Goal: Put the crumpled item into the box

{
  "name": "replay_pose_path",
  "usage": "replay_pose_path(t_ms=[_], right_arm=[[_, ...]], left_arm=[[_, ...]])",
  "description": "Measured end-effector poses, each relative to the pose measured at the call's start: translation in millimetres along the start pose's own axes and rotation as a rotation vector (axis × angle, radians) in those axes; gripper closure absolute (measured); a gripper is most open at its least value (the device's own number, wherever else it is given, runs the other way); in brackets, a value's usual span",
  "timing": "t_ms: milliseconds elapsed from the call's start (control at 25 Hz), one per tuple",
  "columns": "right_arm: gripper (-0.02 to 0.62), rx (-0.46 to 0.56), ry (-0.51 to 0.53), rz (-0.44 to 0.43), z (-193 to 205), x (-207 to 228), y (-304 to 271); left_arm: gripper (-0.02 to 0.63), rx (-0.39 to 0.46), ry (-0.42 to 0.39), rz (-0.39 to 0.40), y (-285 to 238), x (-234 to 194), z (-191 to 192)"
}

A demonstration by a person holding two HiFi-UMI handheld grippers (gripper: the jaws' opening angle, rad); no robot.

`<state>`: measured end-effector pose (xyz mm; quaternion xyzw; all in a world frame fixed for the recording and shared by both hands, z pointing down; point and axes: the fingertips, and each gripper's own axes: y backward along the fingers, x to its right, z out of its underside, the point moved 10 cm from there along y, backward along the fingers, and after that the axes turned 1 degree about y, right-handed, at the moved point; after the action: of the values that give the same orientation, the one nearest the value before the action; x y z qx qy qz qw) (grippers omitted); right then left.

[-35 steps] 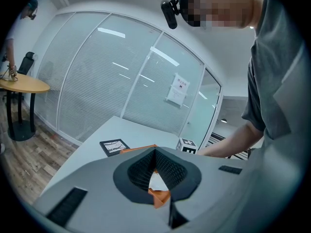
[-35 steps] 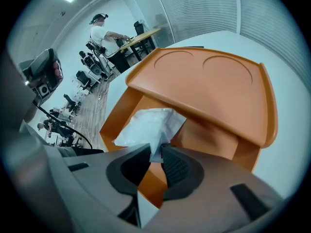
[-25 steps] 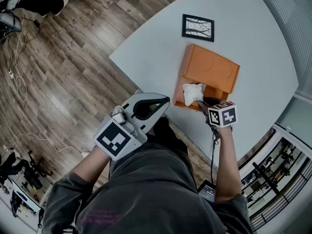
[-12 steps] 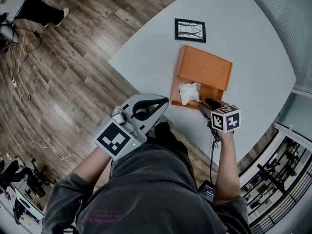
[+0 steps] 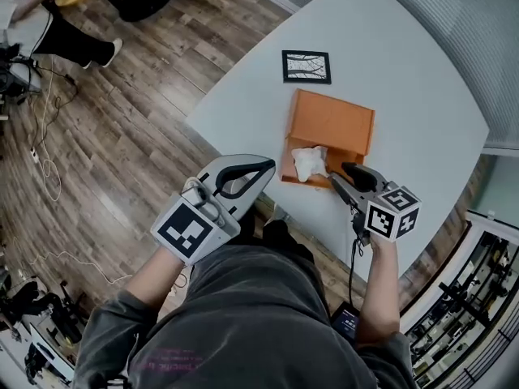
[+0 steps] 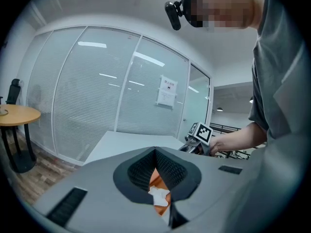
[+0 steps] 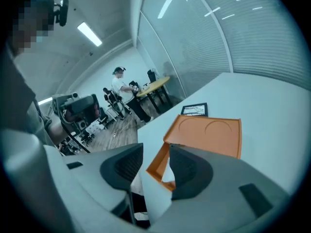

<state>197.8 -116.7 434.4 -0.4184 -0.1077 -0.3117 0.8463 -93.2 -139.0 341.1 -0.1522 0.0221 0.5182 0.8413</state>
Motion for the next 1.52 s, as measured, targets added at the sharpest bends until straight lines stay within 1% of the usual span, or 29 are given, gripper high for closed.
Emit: replay_pose_path(t_ms=[120,160,240,280,360,560,640,800,840,1080,1360,1520], right_arm=[[0.422,0.101,0.013,-0.050,-15.8,-14.5,16.9],[0.439,0.131,0.022,-0.061,-21.0,-19.5,22.6],[0.452,0.185,0.045,-0.069,-30.0,-28.2,34.2],[0.479,0.211,0.057,-0.069,-34.1,-32.5,40.3],[0.482,0.266,0.081,-0.072,-42.5,-41.4,52.7],[0.572,0.421,0.119,-0.091,-65.9,-63.3,80.7],[0.577,0.464,0.135,-0.102,-74.1,-72.0,90.7],[0.578,0.525,0.158,-0.119,-85.9,-83.7,103.7],[0.592,0.537,0.158,-0.125,-87.9,-85.5,104.9],[0.594,0.593,0.177,-0.157,-96.8,-96.0,114.4],[0.594,0.642,0.186,-0.192,-98.3,-105.1,124.2],[0.594,0.661,0.161,-0.198,-91.0,-104.7,122.1]], left_arm=[[0.594,0.008,-0.025,0.003,1.2,6.8,-10.8],[0.594,0.011,-0.032,0.005,1.7,9.1,-14.6],[0.594,0.017,-0.047,0.008,1.4,13.2,-21.2],[0.594,0.020,-0.054,0.011,0.8,15.2,-24.1],[0.594,0.027,-0.065,0.016,-0.3,19.0,-29.8],[0.594,0.058,-0.084,0.018,0.1,25.5,-46.7],[0.594,0.076,-0.087,0.015,1.8,28.4,-54.0],[0.594,0.096,-0.096,0.012,3.8,30.7,-64.7],[0.594,0.101,-0.095,0.012,4.2,30.4,-66.7],[0.594,0.132,-0.104,0.006,8.3,31.5,-79.6],[0.594,0.163,-0.129,0.011,10.5,39.8,-90.0],[0.594,0.160,-0.133,0.017,12.0,42.7,-88.5]])
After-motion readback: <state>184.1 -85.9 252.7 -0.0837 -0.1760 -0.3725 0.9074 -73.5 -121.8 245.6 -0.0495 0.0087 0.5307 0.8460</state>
